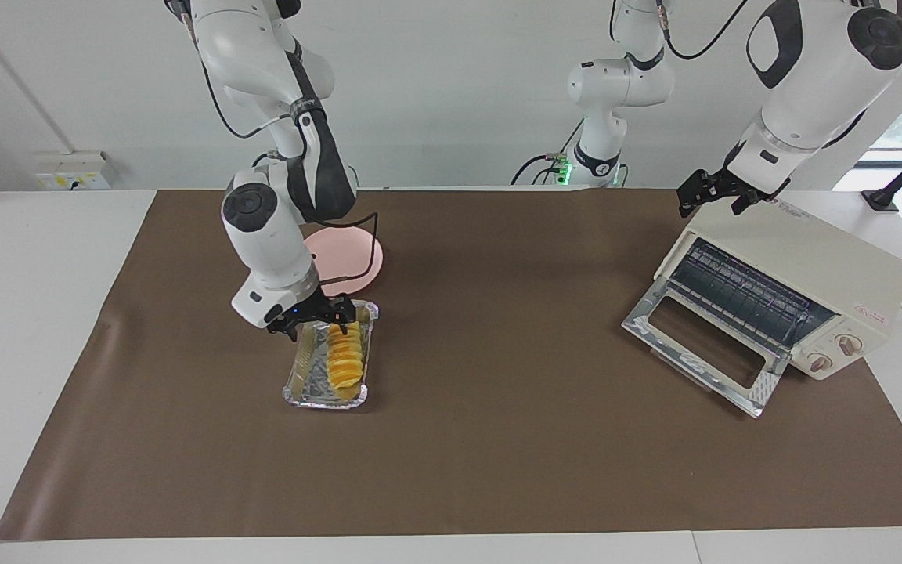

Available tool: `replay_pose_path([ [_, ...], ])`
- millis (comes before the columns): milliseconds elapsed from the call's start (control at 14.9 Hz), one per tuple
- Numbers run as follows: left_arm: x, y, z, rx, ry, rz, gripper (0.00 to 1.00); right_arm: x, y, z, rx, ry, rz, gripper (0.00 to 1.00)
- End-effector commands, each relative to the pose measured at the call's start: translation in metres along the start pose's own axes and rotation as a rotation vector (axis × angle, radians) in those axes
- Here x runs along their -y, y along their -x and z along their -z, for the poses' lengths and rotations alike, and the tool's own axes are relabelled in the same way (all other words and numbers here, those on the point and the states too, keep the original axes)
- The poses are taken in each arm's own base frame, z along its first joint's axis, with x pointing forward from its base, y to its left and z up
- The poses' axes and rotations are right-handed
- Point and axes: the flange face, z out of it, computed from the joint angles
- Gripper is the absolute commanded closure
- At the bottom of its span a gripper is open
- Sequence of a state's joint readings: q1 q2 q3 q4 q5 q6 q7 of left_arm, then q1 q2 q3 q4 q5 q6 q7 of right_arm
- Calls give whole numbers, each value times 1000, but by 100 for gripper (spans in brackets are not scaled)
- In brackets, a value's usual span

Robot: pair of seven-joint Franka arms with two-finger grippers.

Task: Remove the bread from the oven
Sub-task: 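Grasp the bread rolls in the tray with the right gripper, then carry the bread rolls onto the pink plate with the right gripper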

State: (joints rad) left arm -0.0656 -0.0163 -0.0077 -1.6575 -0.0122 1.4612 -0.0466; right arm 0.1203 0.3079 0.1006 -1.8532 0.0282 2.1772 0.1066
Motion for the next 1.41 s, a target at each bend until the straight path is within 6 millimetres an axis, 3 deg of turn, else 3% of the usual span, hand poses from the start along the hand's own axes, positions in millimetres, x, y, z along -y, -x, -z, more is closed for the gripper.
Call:
replay_pose_path([
  [0,3,4,2,-18,-19,4,0,-1,5,-27,-15,5,-27,0],
  [201,3,4,2,-18,-19,4,0,1,13,-47,-21,0,-77,0],
  [335,3,4,3,-20,-19,4,0,7,14,-50,-17,-10,-79,1],
  [470,3,4,2,-18,-19,4,0,12,15,-51,-14,-37,-98,12],
  [604,3,4,3,-20,-19,4,0,10,14,-53,-11,-37,-100,33],
  [872,3,4,2,-18,-19,4,0,9,14,-53,-8,-36,-101,94],
  [939,3,4,3,-20,-19,4,0,10,13,-52,-9,-37,-99,100],
  [1141,3,4,2,-18,-19,4,0,14,5,-37,-12,-69,-125,100],
  [1342,4,4,2,-18,-19,6,0,20,-7,14,57,-122,-148,100],
])
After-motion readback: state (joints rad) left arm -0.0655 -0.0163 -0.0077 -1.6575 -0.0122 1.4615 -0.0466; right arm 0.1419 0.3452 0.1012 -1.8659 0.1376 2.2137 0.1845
